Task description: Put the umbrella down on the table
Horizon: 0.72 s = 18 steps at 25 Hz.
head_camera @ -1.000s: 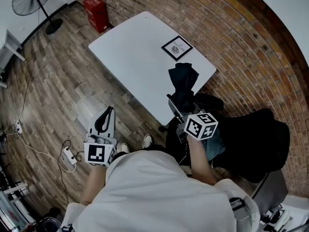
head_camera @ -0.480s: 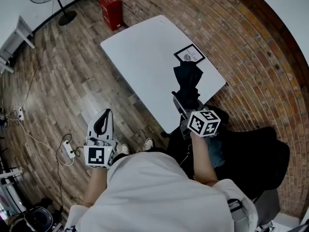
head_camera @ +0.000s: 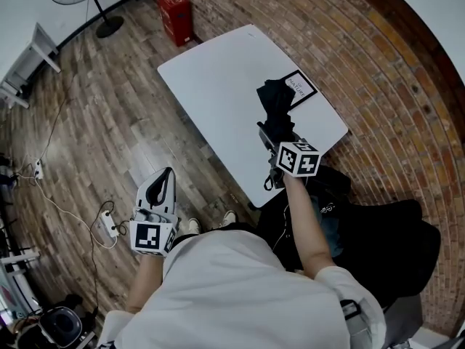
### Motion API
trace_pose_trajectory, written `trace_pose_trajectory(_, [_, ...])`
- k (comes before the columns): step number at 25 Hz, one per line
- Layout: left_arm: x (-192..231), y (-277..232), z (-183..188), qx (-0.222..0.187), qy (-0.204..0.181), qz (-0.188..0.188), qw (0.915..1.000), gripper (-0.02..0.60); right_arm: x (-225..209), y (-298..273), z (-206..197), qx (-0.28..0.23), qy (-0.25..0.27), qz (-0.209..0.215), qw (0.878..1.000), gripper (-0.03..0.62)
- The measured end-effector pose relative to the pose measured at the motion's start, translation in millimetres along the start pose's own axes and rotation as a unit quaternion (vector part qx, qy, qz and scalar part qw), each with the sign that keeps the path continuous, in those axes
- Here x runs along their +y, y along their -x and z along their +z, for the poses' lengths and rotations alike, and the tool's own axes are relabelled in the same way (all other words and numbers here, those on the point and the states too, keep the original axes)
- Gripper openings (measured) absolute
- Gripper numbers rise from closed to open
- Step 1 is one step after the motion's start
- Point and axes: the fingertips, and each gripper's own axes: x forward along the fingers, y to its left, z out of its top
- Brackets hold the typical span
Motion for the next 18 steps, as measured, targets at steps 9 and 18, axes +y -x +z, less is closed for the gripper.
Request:
trace_pose_trajectory(9, [11, -2, -6, 0.023, -0.002, 0.019, 0.9996, 0.023, -28, -66, -14, 0.061, -0.017, -0.014, 0.998, 0.230])
trace_pose_trajectory(18, [15, -1, -14, 0.045, -0.005, 0.024, 0.9987, 0.023, -59, -135, -44, 0.127, -0.008, -0.082, 0.988, 0.230])
